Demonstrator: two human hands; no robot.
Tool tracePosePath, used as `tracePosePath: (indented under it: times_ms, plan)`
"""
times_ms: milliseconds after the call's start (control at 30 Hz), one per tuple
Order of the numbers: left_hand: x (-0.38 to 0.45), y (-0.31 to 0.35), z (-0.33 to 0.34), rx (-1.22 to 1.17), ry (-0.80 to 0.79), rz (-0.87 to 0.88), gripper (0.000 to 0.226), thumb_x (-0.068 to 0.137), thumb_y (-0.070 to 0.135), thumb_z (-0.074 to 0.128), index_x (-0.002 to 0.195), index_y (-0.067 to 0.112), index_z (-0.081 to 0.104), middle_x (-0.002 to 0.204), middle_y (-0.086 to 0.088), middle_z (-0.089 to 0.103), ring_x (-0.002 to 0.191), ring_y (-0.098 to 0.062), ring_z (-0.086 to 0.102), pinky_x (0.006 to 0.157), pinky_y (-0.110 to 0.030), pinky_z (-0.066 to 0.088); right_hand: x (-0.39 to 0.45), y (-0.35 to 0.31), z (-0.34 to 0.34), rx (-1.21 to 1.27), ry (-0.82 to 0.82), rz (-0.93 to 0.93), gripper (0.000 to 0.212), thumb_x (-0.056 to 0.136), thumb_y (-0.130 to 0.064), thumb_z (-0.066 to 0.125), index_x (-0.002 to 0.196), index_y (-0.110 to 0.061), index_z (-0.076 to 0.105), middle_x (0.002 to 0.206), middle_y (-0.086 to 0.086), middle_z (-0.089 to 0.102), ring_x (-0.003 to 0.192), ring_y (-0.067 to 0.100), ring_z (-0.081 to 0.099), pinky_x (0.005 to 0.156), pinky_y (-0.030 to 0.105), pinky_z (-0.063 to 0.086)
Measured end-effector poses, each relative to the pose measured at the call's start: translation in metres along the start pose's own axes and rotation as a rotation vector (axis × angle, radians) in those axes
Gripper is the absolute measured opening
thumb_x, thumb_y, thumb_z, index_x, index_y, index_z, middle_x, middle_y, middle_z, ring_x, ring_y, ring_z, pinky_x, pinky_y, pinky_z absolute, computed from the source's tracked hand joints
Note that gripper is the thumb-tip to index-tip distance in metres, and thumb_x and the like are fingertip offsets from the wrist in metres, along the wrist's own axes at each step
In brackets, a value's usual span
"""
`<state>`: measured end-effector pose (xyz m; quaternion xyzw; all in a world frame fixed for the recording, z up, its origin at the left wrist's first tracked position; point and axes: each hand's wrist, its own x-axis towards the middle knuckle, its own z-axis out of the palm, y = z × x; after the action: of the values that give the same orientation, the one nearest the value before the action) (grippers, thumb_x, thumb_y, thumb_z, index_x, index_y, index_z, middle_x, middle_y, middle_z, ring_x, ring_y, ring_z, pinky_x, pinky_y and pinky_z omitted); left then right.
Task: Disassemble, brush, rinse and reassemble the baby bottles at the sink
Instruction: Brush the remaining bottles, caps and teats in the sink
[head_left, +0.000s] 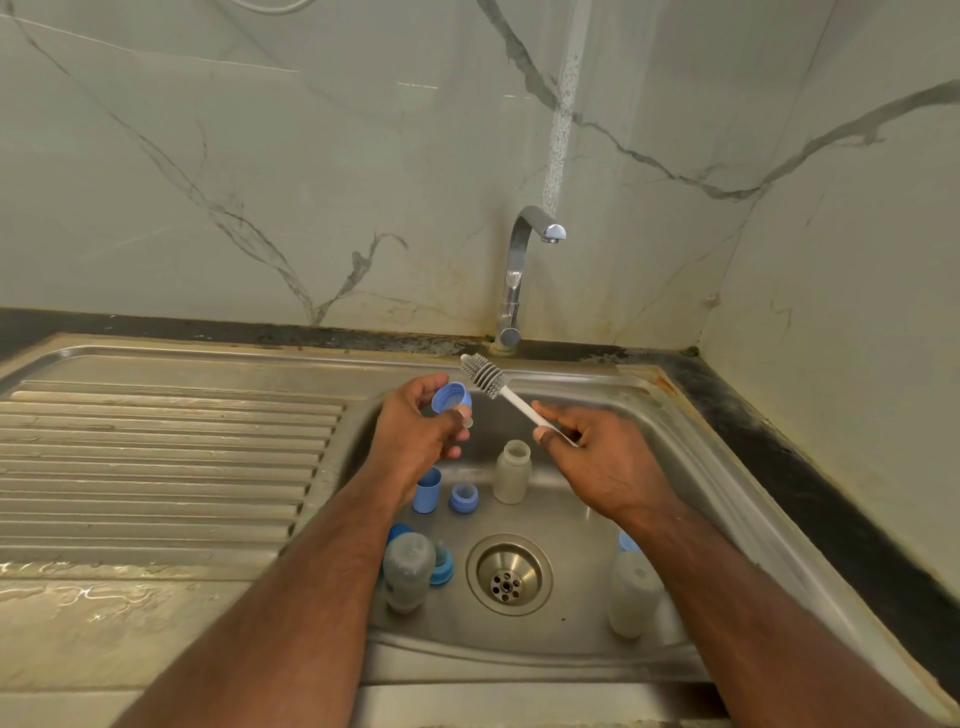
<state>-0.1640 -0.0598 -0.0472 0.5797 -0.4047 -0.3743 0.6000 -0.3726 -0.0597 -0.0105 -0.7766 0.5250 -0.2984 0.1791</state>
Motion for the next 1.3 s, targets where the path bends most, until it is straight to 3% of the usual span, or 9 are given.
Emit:
tracePosePath:
  times_ms: [100, 200, 333, 433, 533, 700, 900, 1100, 1300]
  plan:
    - [0.001, 0.0, -0.001, -0.123, -0.029, -0.05, 0.064, 0.086, -0.004, 0.076, 0.141, 0.018, 0.053, 0.124, 0.0, 0.064, 0.105, -0.027, 0.072, 0.085, -0.04, 0.063, 0.0, 0.0, 0.002, -0.048, -0.038, -0.013, 0.039, 0.101, -0.033, 0.056, 0.14, -0.033, 0.055, 0.12, -0.013, 0.068, 0.076, -0.001, 0.056, 0.065, 0.007, 0.037]
    - [0.001, 0.005, -0.003, -0.343, -0.029, -0.112, 0.049, 0.094, -0.002, 0.066, 0.137, 0.019, 0.058, 0.127, -0.003, 0.067, 0.11, -0.028, 0.071, 0.095, -0.046, 0.058, 0.002, 0.001, 0.004, -0.075, -0.052, -0.002, 0.041, 0.1, -0.033, 0.056, 0.141, -0.033, 0.054, 0.128, -0.012, 0.066, 0.08, 0.0, 0.055, 0.065, 0.004, 0.034]
    - [0.004, 0.007, -0.007, -0.54, 0.046, -0.177, 0.022, 0.103, 0.01, 0.055, 0.123, 0.015, 0.065, 0.117, -0.008, 0.074, 0.102, -0.031, 0.074, 0.088, -0.048, 0.06, 0.002, 0.002, 0.005, -0.091, -0.063, -0.007, 0.041, 0.1, -0.033, 0.057, 0.141, -0.033, 0.054, 0.127, -0.012, 0.066, 0.082, 0.002, 0.057, 0.064, 0.004, 0.034]
    - [0.004, 0.006, -0.008, -0.57, 0.096, -0.192, 0.022, 0.102, 0.006, 0.057, 0.122, 0.011, 0.064, 0.117, -0.011, 0.073, 0.098, -0.032, 0.075, 0.079, -0.045, 0.062, 0.001, 0.001, 0.005, -0.101, -0.077, -0.038, 0.041, 0.1, -0.033, 0.057, 0.14, -0.032, 0.056, 0.128, -0.012, 0.066, 0.088, 0.002, 0.058, 0.07, 0.008, 0.039]
    - [0.003, 0.008, -0.009, -0.675, 0.134, -0.222, 0.028, 0.101, 0.003, 0.057, 0.127, 0.011, 0.06, 0.118, -0.017, 0.07, 0.1, -0.034, 0.073, 0.081, -0.045, 0.062, 0.0, -0.002, 0.005, -0.101, -0.087, -0.057, 0.04, 0.099, -0.032, 0.058, 0.139, -0.032, 0.058, 0.127, -0.012, 0.067, 0.089, 0.002, 0.06, 0.079, 0.017, 0.048]
    - [0.0, 0.011, -0.009, -0.816, 0.078, -0.32, 0.037, 0.098, 0.004, 0.061, 0.134, -0.003, 0.055, 0.114, -0.026, 0.071, 0.098, -0.029, 0.073, 0.08, -0.037, 0.061, -0.001, -0.001, 0.007, -0.145, -0.133, -0.037, 0.041, 0.099, -0.031, 0.055, 0.14, -0.036, 0.056, 0.125, -0.013, 0.068, 0.078, 0.002, 0.059, 0.07, 0.016, 0.046]
    - [-0.005, 0.012, -0.007, -0.733, -0.037, -0.344, 0.024, 0.097, 0.001, 0.061, 0.12, -0.004, 0.058, 0.116, -0.027, 0.069, 0.104, -0.033, 0.07, 0.088, -0.041, 0.058, -0.003, -0.01, 0.008, -0.224, -0.097, -0.065, 0.042, 0.102, -0.031, 0.052, 0.143, -0.04, 0.051, 0.135, -0.012, 0.062, 0.11, 0.008, 0.06, 0.096, 0.026, 0.049]
    - [-0.001, 0.009, -0.01, -0.7, -0.027, -0.344, 0.024, 0.097, 0.01, 0.065, 0.118, -0.001, 0.06, 0.111, -0.026, 0.071, 0.103, -0.034, 0.072, 0.09, -0.042, 0.059, -0.005, -0.023, 0.005, -0.483, -0.107, -0.174, 0.043, 0.106, -0.033, 0.04, 0.148, -0.042, 0.041, 0.106, -0.007, 0.058, 0.088, 0.012, 0.055, 0.077, 0.032, 0.053]
    - [-0.002, 0.009, -0.008, -0.635, -0.079, -0.317, 0.031, 0.095, 0.011, 0.067, 0.123, 0.001, 0.06, 0.111, -0.023, 0.072, 0.099, -0.031, 0.073, 0.09, -0.044, 0.06, -0.007, -0.031, 0.003, -0.631, -0.108, -0.126, 0.048, 0.106, -0.031, 0.041, 0.152, -0.042, 0.032, 0.106, -0.006, 0.049, 0.082, 0.013, 0.051, 0.065, 0.028, 0.041]
